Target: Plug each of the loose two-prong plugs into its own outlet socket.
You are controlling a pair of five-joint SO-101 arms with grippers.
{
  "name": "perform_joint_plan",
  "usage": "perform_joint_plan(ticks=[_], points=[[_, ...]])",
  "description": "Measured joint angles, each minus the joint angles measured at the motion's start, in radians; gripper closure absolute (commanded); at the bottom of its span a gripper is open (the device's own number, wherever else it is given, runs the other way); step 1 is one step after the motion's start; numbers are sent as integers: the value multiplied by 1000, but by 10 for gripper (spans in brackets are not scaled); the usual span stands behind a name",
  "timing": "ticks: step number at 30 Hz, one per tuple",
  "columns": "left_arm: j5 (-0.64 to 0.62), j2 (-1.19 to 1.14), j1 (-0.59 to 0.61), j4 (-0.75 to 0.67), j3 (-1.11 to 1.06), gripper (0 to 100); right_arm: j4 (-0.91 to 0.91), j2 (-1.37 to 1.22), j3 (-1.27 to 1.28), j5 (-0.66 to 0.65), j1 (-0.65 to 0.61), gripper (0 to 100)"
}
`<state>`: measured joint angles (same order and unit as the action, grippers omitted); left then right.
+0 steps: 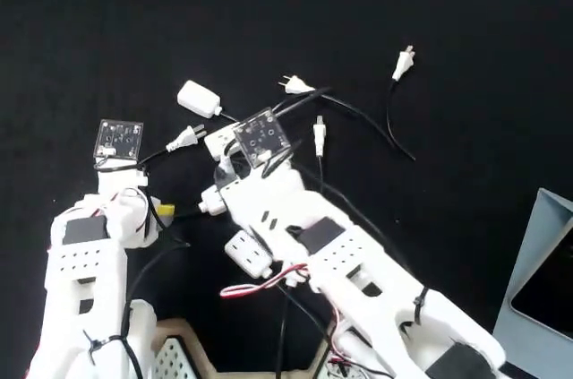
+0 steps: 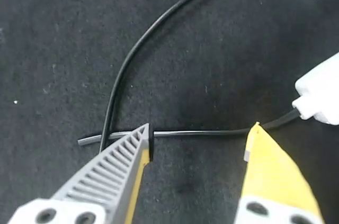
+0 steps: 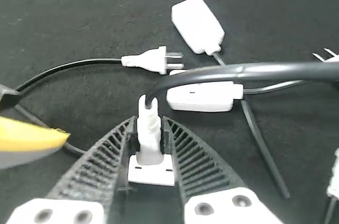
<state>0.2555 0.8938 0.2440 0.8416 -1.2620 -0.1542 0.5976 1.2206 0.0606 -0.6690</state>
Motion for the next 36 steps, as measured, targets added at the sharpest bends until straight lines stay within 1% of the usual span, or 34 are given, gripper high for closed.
perform_joint_plan(ticks=[5,10,15,23,29,36], points=[[0,0,0,-17,-6,712,8,-31,0,0,-21,987],[0,0,0,-17,-6,712,74,-78,0,0,-20,987],[0,0,0,-17,-6,712,87,-98,0,0,-20,987],[0,0,29,-20,-18,712,109,-101,6,0,-20,987],[0,0,29,-23,-18,712,114,-120,15,-38,12,987],[0,0,29,-23,-18,712,130,-245,-12,-41,43,987]])
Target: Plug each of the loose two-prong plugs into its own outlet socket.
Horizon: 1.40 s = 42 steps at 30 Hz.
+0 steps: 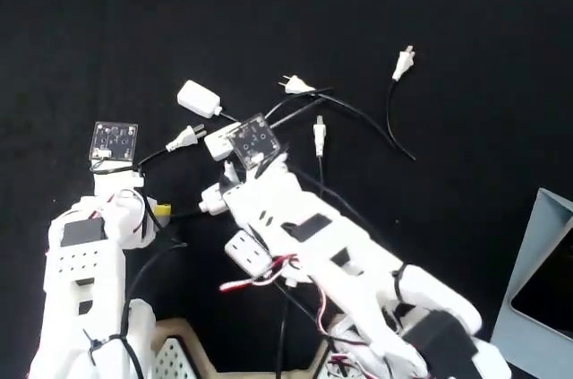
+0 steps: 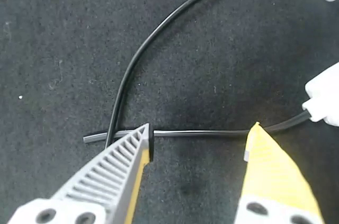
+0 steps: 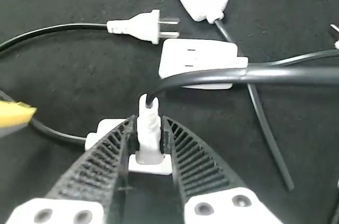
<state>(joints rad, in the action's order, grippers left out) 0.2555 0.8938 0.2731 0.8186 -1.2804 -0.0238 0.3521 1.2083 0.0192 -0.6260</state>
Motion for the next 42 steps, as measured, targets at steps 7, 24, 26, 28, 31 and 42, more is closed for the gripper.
perform_joint_plan(ticks=[7,24,26,28,31,42], points=[[0,0,0,0,0,712,6,-34,-21,0,28,987],[0,0,0,0,0,712,-149,-34,-84,0,14,986],[0,0,0,0,0,712,-195,-32,-101,0,14,986],[0,0,0,0,0,712,-222,-32,-109,0,14,986],[0,0,0,0,0,712,-232,-31,-110,0,14,986],[0,0,0,0,0,712,-508,-35,-259,0,14,986]])
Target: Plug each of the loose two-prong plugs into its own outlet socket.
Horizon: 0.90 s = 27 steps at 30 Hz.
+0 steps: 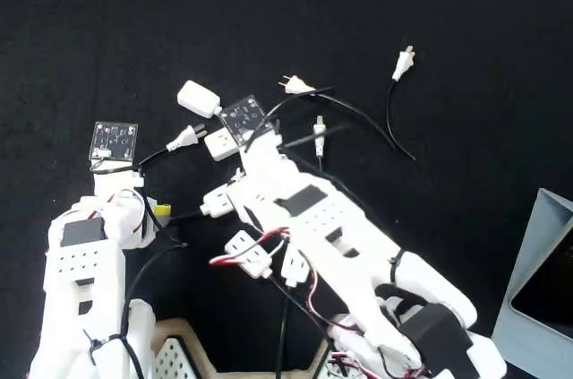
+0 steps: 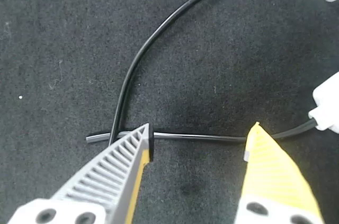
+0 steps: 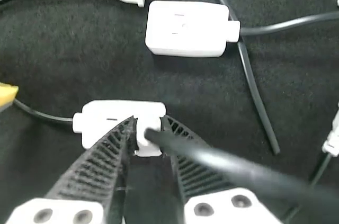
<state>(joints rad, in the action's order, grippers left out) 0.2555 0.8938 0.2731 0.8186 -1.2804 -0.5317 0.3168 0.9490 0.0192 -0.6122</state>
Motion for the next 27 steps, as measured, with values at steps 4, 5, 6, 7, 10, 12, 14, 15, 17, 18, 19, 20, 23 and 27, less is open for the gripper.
perform_joint_plan(ticks=[4,5,6,7,10,12,14,15,17,18,19,20,23,27], points=[[0,0,0,0,0,712,-118,-12,-66,-18,-5,986],[0,0,0,0,0,712,-137,-12,-77,-34,-5,986],[0,0,0,0,0,712,-146,-14,-84,-46,-5,986],[0,0,0,-3,-2,712,-150,-14,-91,-51,-5,986],[0,3,0,-3,-18,712,-150,-15,-98,-57,-5,986],[0,3,0,-3,-18,712,-146,-15,-100,-58,-5,986],[0,3,0,-3,-18,712,-123,-17,-100,-60,-6,986],[0,3,0,-3,-18,712,-107,-17,-100,-60,-6,986],[0,3,0,-3,-18,712,-81,-17,-100,-54,-6,986],[0,3,0,-3,-18,712,-74,-17,-100,-43,-6,986],[0,3,0,-3,-18,712,-69,-17,-100,-32,-6,986],[0,3,0,-3,-18,712,-66,-17,-100,-23,-6,986],[0,3,0,-3,-18,712,-66,-17,-100,8,-6,986],[0,3,0,-3,-18,712,-66,-17,-100,18,-6,986]])
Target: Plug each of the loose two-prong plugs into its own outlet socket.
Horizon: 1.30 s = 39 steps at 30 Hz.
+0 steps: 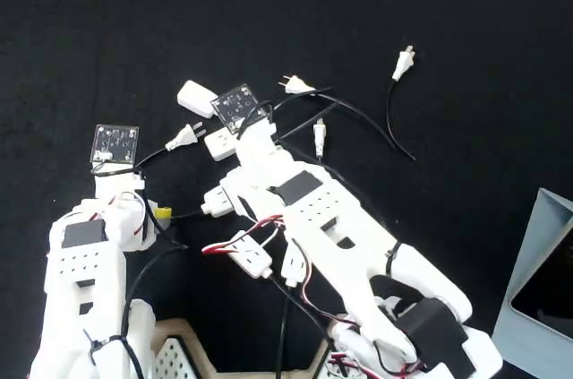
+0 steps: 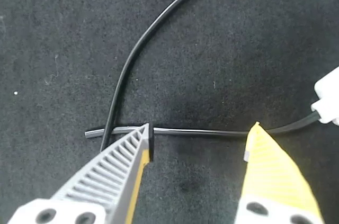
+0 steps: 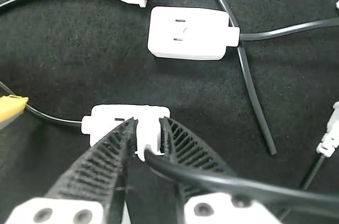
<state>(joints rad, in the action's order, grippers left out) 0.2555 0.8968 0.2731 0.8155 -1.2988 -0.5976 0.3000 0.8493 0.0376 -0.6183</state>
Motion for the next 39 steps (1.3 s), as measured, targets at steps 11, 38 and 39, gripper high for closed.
perform_joint_plan(ticks=[11,38,39], points=[[0,0,0,0,0,712,-18,-2,3,3,0,986],[0,0,0,0,0,712,-46,-255,-137,8,8,986],[0,0,0,0,0,712,-49,-256,-140,8,8,986]])
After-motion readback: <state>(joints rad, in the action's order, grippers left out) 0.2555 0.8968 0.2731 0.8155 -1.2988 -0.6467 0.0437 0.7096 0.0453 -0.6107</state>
